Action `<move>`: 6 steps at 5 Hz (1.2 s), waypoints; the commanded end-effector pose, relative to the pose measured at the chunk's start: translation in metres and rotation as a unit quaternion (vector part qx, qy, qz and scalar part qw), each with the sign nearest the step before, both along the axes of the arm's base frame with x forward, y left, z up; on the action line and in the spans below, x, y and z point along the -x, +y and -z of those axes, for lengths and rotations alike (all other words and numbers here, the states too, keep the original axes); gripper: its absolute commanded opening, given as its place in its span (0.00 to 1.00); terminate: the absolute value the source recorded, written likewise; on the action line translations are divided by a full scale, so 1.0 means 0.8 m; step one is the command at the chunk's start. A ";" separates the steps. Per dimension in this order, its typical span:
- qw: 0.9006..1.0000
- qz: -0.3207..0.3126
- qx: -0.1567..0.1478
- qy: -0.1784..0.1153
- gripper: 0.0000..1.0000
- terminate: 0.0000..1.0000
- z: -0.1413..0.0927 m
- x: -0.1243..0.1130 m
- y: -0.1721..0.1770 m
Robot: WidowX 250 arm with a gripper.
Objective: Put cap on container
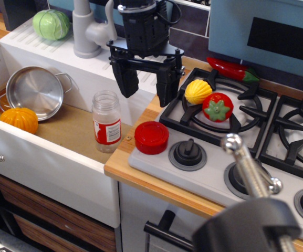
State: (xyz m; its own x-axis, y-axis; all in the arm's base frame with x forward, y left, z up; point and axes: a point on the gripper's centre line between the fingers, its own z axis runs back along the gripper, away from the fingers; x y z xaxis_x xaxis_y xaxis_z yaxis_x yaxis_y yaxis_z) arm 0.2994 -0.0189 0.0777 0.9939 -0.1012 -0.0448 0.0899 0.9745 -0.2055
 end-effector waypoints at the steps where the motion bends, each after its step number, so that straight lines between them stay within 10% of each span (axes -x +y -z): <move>1: 1.000 0.000 0.000 0.000 1.00 0.00 0.000 0.000 0.000; 6: 0.999 -0.003 -0.020 -0.036 1.00 0.00 0.056 0.008 -0.023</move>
State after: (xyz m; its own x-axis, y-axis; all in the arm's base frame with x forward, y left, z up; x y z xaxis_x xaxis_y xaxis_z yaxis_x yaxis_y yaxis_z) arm 0.2893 -0.0364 0.0248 0.9961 -0.0879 -0.0020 0.0865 0.9839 -0.1567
